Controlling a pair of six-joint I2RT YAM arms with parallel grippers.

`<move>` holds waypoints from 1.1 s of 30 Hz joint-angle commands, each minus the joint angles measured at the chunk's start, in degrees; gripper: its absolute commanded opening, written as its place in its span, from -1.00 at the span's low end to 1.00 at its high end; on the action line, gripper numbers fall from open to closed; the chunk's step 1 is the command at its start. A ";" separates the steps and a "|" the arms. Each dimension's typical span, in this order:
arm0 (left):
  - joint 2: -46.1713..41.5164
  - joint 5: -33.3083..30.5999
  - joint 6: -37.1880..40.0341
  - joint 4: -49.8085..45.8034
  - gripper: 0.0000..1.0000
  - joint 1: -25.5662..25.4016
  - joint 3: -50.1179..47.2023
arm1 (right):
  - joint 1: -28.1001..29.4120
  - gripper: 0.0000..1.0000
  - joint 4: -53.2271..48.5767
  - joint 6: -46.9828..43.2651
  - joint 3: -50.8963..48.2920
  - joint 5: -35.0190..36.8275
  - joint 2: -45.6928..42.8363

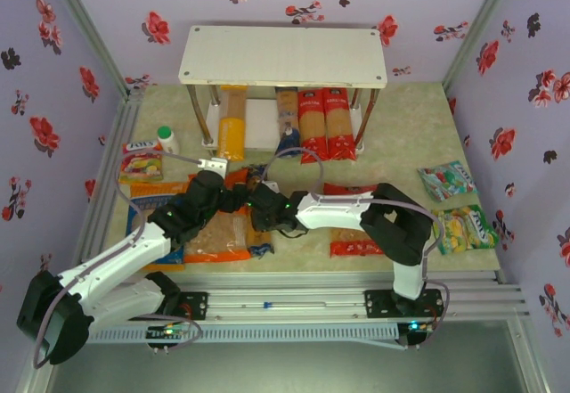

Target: Place and organize the pasta boxes and bags onto the shelf

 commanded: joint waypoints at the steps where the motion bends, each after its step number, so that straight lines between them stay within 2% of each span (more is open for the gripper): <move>1: 0.25 0.73 -0.34 1.61 0.62 0.43 -0.40 | -1.04 -0.24 -8.33 0.44 -4.10 2.18 0.51; 9: -0.45 0.96 -0.25 1.20 0.61 0.43 -0.40 | -1.39 -0.25 -9.29 0.94 -6.99 4.05 -2.17; 22: 3.81 1.71 -0.25 1.78 0.61 0.43 1.54 | -2.70 -0.18 -11.45 -0.93 -9.23 6.52 -7.81; 23: 3.91 1.80 -0.32 1.91 0.61 0.43 1.44 | -2.65 -0.09 -10.81 -1.43 -9.54 5.91 -8.52; 26: 4.07 1.80 -0.60 2.09 0.63 0.43 1.25 | -2.54 0.40 -6.97 -3.63 -11.01 2.04 -10.67; 28: 4.32 1.82 -0.82 2.09 0.64 0.43 1.31 | -2.10 0.60 -4.51 -4.76 -11.81 0.38 -11.89; 33: 4.29 1.94 -1.11 2.09 0.69 0.42 1.36 | -1.06 0.78 -3.61 -6.38 -11.02 -0.80 -11.70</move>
